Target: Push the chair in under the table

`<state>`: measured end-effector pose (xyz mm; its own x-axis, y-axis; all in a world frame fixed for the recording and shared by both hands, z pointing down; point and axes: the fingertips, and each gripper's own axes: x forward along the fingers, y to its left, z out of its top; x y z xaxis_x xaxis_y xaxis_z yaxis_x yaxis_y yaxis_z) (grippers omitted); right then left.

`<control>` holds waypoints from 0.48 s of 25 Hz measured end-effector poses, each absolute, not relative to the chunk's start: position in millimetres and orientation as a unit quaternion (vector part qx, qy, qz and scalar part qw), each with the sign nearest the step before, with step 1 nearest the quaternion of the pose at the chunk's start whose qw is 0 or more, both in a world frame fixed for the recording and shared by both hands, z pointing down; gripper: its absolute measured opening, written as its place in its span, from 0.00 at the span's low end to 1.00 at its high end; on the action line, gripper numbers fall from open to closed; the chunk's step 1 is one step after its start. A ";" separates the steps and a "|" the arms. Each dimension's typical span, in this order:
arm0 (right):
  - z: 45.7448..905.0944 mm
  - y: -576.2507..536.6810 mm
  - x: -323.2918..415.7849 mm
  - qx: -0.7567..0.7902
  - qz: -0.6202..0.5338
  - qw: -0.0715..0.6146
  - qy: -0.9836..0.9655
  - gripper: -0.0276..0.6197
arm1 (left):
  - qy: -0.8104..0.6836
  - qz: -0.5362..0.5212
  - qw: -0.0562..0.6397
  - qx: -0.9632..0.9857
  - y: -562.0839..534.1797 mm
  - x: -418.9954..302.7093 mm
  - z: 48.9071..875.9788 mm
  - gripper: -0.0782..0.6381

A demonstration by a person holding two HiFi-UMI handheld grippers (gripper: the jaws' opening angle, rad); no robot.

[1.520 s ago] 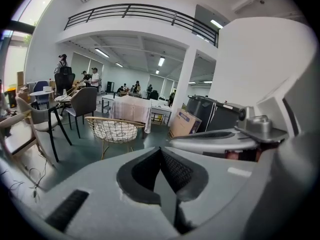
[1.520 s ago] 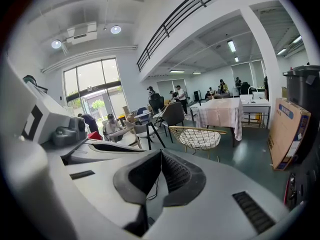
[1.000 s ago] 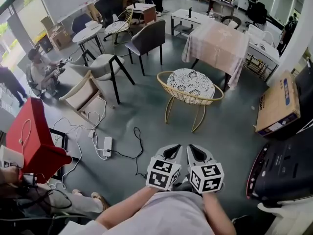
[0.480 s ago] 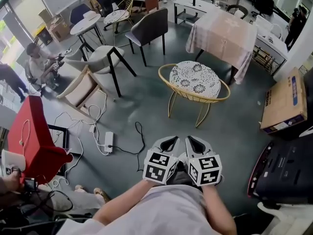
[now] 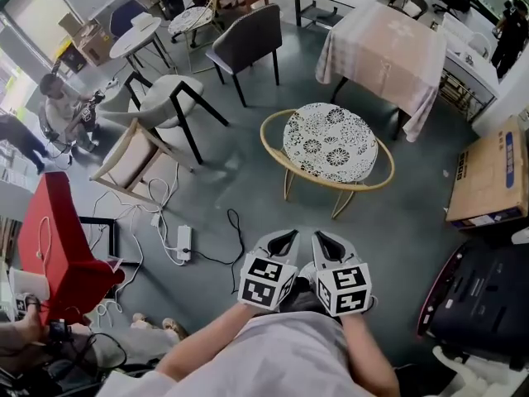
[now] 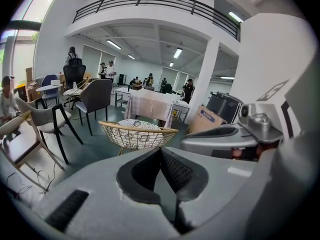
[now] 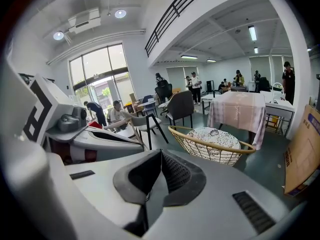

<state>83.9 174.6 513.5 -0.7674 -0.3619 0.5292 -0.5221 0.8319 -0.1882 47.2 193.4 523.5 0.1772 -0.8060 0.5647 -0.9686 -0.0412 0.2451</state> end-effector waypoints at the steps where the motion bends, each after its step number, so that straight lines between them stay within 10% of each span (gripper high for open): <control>1: 516.1 167.1 83.5 0.237 0.161 0.247 -0.926 0.05 | -0.625 0.144 0.295 0.708 186.5 45.6 526.2 0.12; 12: 542.5 101.9 84.0 0.218 0.071 0.315 -0.921 0.05 | -0.594 0.256 0.229 0.728 121.7 19.5 545.2 0.12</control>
